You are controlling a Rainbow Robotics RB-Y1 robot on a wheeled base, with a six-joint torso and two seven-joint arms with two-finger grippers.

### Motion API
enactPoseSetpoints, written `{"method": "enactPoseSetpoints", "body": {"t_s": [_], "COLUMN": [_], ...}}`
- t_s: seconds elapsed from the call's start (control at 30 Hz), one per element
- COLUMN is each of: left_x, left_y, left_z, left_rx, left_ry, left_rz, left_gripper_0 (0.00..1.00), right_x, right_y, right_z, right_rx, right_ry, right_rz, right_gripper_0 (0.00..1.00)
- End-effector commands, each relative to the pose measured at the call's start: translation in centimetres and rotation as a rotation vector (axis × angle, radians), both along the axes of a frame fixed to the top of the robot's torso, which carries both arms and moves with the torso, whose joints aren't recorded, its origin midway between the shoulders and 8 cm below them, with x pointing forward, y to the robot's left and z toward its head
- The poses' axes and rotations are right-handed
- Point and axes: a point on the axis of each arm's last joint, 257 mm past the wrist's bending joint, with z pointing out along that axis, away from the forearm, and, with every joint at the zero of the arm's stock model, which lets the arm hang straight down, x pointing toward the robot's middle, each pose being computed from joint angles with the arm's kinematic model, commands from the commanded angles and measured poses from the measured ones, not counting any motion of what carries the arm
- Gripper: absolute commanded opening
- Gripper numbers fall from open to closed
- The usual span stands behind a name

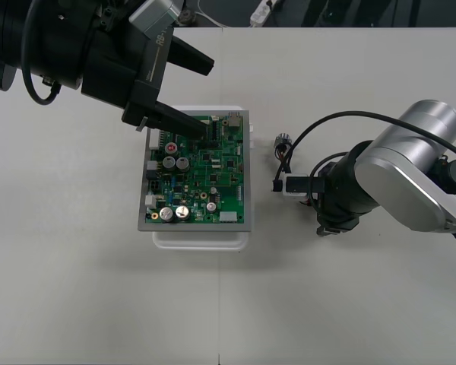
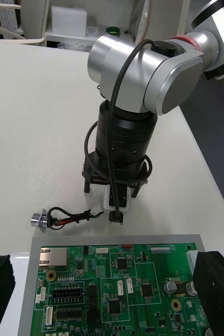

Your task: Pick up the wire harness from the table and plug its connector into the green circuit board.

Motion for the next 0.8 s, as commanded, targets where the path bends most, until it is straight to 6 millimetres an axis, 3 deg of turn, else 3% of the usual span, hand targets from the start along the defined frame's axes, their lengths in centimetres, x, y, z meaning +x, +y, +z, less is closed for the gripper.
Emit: {"method": "enactPoseSetpoints", "body": {"t_s": [0.03,0.8], "left_x": [-0.06,-0.06], "left_y": [-1.75,-1.75], "left_z": [2.97,2.97], "left_rx": [-0.051,-0.051], "left_ry": [-0.048,-0.048], "left_rz": [-0.013,-0.013], "left_gripper_0": [1.0,1.0], "right_x": [1.0,0.95], "right_y": [0.47,0.45], "right_z": [1.06,0.76], "right_rx": [0.005,0.007], "right_ry": [-0.01,0.005], "right_rz": [-0.025,-0.03], "right_gripper_0": [1.0,1.0]}}
